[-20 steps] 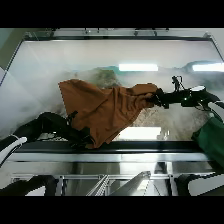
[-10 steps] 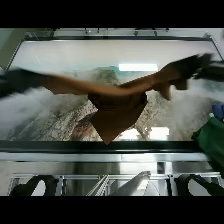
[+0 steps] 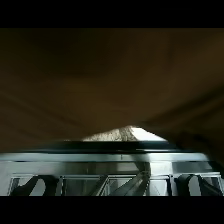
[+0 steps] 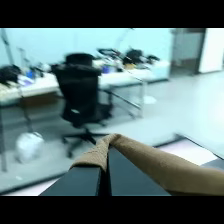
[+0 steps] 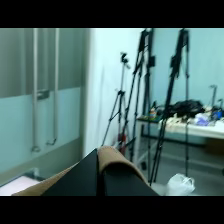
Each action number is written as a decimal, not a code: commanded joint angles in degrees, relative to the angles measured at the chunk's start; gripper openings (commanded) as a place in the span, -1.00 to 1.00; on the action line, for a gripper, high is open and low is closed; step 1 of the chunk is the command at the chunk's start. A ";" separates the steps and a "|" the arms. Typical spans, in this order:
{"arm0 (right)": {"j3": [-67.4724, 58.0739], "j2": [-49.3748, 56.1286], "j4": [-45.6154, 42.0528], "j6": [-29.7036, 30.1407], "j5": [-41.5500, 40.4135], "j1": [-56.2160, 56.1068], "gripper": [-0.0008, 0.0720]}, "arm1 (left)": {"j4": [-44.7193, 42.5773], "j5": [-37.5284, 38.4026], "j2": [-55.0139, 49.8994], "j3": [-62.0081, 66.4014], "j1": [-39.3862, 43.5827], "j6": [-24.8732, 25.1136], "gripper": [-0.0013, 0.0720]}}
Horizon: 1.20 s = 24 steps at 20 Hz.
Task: Fold the shirts.
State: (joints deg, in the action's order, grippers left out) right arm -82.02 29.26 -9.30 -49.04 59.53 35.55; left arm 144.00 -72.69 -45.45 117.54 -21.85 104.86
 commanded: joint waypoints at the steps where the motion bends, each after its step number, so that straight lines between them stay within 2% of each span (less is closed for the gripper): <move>1: -4.31 12.59 10.60 3.50 7.45 2.23 -0.92 | -3.34 -2.99 -7.78 -2.86 10.91 -1.03 -0.91; 3: -4.26 23.26 9.77 3.45 11.58 -3.32 -0.92 | -8.26 -2.91 -12.13 -10.64 14.62 -1.49 -0.91; 5: -4.26 33.46 1.57 3.19 10.73 -13.22 -0.92 | -9.09 -2.14 -17.53 -18.49 14.71 -1.46 -0.91; 8: -4.35 49.05 -10.69 2.82 -0.11 -26.80 -0.92 | -9.07 2.89 -27.67 -27.93 13.66 0.26 -0.91; 10: -6.51 59.74 -13.90 2.95 -8.17 -30.67 -0.92 | -8.87 6.19 -36.17 -30.60 13.00 1.75 -0.91; 12: -12.94 70.58 -13.88 3.37 -10.14 -31.61 -0.92 | -8.46 9.94 -44.37 -30.75 12.04 1.95 -0.91; 14: -20.13 78.18 -13.88 -0.15 -9.49 -31.56 -0.89 | -4.09 13.22 -49.70 -30.73 10.25 4.79 -0.91; 15: -23.28 80.61 -13.88 -2.91 -7.98 -31.28 -0.30 | -2.36 13.22 -51.32 -30.49 9.42 6.58 -0.92; 16: -25.29 81.59 -13.92 -3.78 -6.51 -30.91 0.35 | -1.95 11.78 -52.54 -29.49 8.70 6.80 -0.60; 17: -26.43 81.50 -14.88 -4.50 -5.20 -30.18 0.38 | -1.90 9.33 -53.59 -27.61 7.74 6.73 0.33; 18: -27.30 80.94 -17.66 -8.33 -4.09 -29.00 0.38 | -1.95 6.27 -54.14 -25.46 6.62 6.67 1.00; 21: -27.54 77.81 -27.85 -18.38 4.57 -23.47 0.37 | -2.10 -2.84 -54.12 -21.14 2.91 4.35 0.96; 24: -26.56 77.07 -31.10 -21.81 23.69 -17.35 0.26 | -6.75 -17.11 -53.55 -23.58 -0.83 0.02 0.96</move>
State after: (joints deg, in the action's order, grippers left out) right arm -108.64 106.80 -34.79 -64.53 67.11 13.32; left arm 140.97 -76.44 -98.87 94.63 -19.44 108.27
